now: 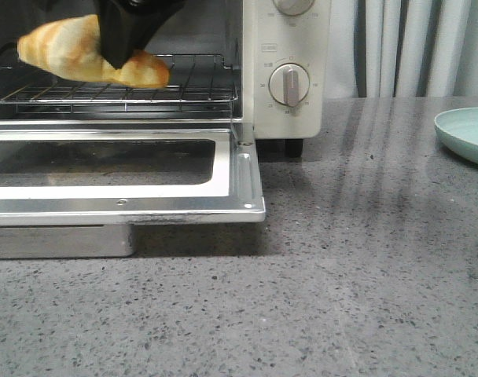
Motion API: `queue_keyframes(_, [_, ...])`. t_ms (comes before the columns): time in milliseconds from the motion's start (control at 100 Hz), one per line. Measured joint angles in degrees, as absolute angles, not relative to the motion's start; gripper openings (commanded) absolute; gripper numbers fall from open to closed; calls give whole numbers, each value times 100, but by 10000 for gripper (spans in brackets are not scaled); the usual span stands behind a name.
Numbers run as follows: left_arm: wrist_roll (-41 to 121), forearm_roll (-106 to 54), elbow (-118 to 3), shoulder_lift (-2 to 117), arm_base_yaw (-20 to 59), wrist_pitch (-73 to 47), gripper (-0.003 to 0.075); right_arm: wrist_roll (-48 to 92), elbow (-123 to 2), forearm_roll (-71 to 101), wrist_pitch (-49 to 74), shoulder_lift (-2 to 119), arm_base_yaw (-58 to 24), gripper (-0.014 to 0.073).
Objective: Put bread in oven
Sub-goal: 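Lift the croissant with the right gripper and carry it into the oven, then lower the croissant onto the wire rack and open the right gripper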
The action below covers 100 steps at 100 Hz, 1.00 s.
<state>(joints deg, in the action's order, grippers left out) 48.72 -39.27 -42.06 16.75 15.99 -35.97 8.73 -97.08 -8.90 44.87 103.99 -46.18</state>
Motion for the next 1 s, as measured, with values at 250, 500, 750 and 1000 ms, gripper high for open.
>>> queue_keyframes(250, [4872,-3927,-4206,1675,1599,-3609,-22,406,-9708,-1152,4418,10461,-4645,-65])
queue_keyframes(500, [4872,-3927,-4206,1675,1599,-3720,-22,48,-9708,-1203,4110,10573,-4645,211])
queue_keyframes(750, [4872,-3927,-4206,1675,1599,-3873,-22,-164,-9716,-1203,3998,10573,-4645,540])
queue_keyframes(1000, [4872,-3927,-4206,1675,1599,-3873,-22,-231,-9716,-1152,4360,10206,-4826,517])
